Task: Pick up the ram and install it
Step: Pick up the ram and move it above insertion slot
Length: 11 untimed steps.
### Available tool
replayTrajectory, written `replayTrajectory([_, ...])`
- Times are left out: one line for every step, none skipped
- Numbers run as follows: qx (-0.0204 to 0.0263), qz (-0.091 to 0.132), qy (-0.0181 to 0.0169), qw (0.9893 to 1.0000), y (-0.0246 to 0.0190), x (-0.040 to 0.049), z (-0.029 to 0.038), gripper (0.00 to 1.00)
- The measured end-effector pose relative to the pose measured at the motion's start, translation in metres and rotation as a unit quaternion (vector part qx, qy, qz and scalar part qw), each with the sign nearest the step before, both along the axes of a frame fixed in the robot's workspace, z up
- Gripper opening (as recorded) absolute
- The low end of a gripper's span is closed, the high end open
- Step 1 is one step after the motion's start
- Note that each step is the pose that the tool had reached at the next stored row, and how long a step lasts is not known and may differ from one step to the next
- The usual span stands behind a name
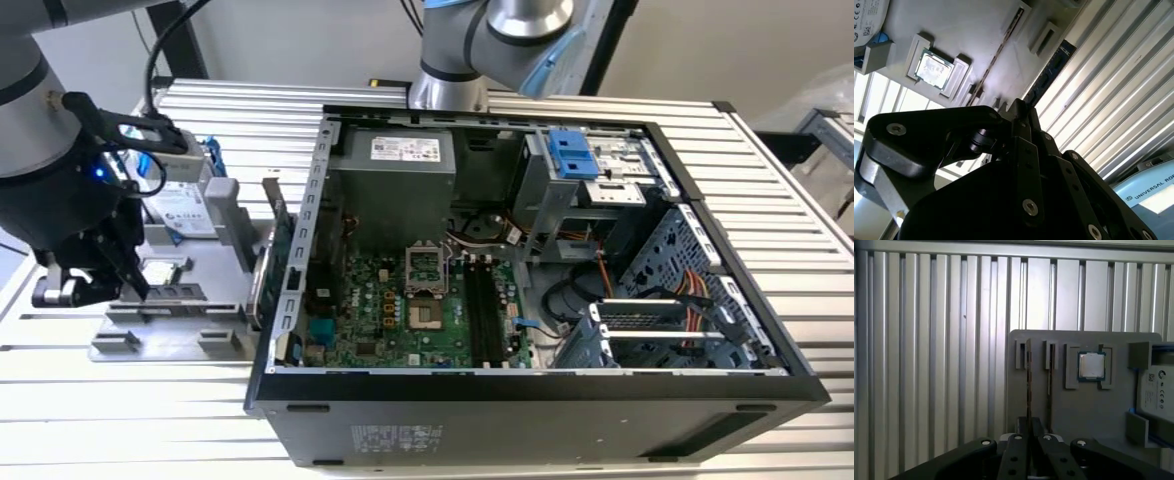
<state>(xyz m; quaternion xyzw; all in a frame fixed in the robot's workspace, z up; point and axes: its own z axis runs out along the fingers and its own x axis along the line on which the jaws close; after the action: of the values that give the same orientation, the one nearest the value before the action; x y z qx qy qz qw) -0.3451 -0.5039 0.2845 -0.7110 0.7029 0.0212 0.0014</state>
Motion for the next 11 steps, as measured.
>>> replayTrajectory([0.0000,0.000,0.0000,1.0000,0.0000,0.0000,0.0019,0.00])
replayTrajectory([0.0000,0.000,0.0001,1.0000,0.0000,0.0000,0.0039,0.00])
replayTrajectory([0.0000,0.000,0.0001,1.0000,0.0000,0.0000,0.0059,0.00])
replayTrajectory([0.0001,0.000,0.0000,1.0000,0.0000,0.0000,0.0082,0.00])
replayTrajectory([0.0001,0.000,0.0000,1.0000,0.0000,0.0000,0.0104,0.00])
replayTrajectory([0.0001,0.000,0.0000,1.0000,0.0000,0.0000,0.0128,0.00])
replayTrajectory([0.0001,0.000,0.0000,1.0000,0.0000,0.0000,0.0148,0.00])
replayTrajectory([0.0000,0.000,0.0001,1.0000,0.0000,0.0000,0.0169,0.00])
replayTrajectory([0.0000,0.000,0.0000,1.0000,0.0000,0.0000,0.0190,0.00])
replayTrajectory([0.0001,0.000,0.0000,1.0000,0.0000,0.0000,0.0211,0.00])
replayTrajectory([0.0001,0.000,0.0000,1.0000,0.0000,0.0000,0.0231,0.00])
